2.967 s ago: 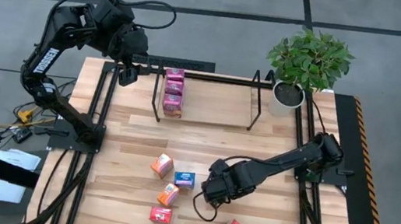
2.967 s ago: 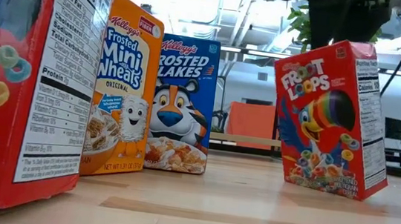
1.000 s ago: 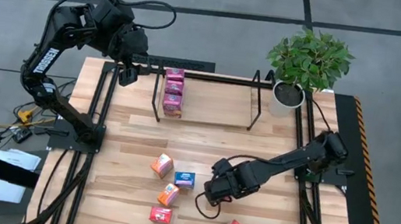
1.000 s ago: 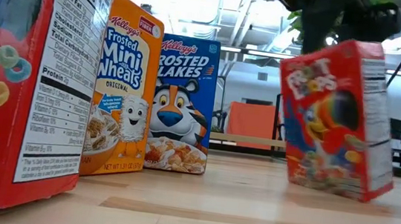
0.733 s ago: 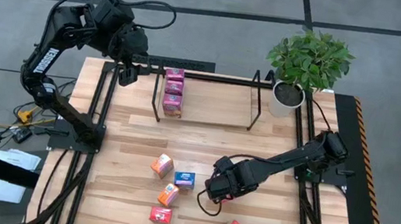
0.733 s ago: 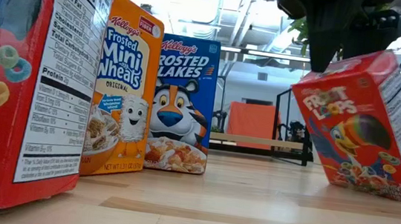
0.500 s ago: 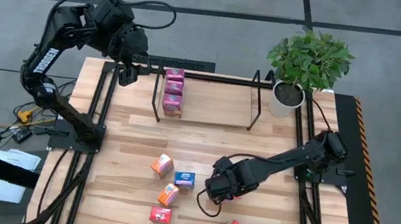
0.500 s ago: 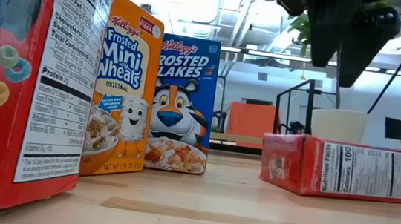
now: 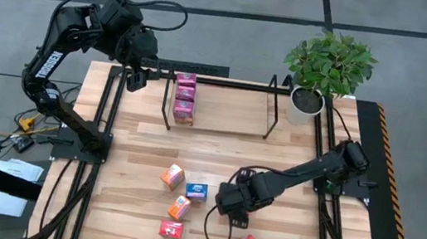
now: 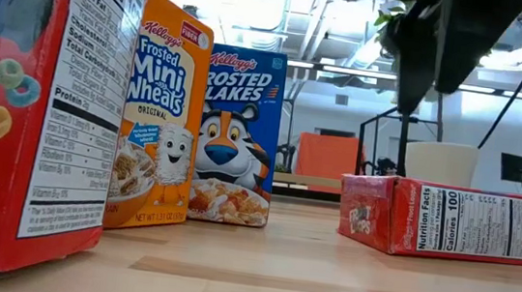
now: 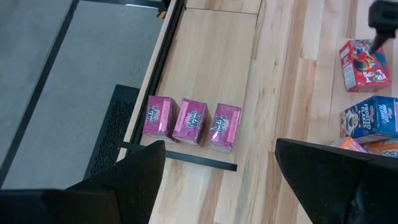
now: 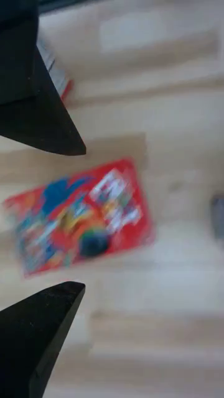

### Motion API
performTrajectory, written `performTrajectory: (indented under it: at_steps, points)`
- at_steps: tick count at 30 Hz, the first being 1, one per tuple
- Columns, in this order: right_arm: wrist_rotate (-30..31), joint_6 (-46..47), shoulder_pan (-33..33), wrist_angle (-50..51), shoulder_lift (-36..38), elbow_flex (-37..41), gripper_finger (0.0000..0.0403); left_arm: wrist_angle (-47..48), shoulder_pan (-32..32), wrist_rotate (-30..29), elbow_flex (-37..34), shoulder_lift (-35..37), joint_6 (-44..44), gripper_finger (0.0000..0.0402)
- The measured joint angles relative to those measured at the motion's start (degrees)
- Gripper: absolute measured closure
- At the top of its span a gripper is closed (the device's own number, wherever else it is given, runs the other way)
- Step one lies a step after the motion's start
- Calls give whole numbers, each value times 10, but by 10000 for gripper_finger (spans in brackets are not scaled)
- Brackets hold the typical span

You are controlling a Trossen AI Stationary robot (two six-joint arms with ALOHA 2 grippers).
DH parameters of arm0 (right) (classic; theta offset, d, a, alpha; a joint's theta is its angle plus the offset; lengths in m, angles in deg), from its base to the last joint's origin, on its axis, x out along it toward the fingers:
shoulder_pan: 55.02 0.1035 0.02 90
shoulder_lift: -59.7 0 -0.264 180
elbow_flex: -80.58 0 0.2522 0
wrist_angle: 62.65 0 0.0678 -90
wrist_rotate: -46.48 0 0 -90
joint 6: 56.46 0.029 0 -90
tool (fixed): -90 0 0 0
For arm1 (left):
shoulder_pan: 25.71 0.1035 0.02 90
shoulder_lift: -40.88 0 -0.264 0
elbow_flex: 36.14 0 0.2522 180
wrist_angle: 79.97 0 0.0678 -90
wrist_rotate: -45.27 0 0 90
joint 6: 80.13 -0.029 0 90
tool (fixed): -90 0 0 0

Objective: Stack cereal on shelf
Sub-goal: Put the bottom right red cereal box on the shelf

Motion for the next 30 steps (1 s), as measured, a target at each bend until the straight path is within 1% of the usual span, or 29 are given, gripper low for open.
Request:
performTrajectory:
  at_steps: [2,7,9,11,14,17,21,24,25,26,30]
  points:
    - [-1,-6,0,-25,-1,16,29,0,0,0,0,0,0,105]
    - [-1,-18,9,-42,0,41,37,0,0,0,0,0,2,105]
    - [11,11,18,-41,-1,56,52,0,0,0,0,0,5,105]
    - [10,46,26,-30,-1,63,73,0,0,0,0,0,7,105]
    - [25,97,43,-28,5,64,115,0,0,0,0,0,7,105]
    - [54,153,66,-23,12,65,172,0,0,0,0,0,7,105]
    - [123,253,107,-29,60,91,275,-4,0,0,0,0,7,105]
    - [181,342,136,-36,125,140,361,-21,0,0,0,0,8,105]
    - [196,362,141,-45,152,162,380,-27,0,0,0,0,8,105]
    - [204,376,146,-61,180,185,389,-33,0,0,0,0,9,105]
    - [192,399,146,-153,269,291,381,-50,0,0,0,0,21,105]
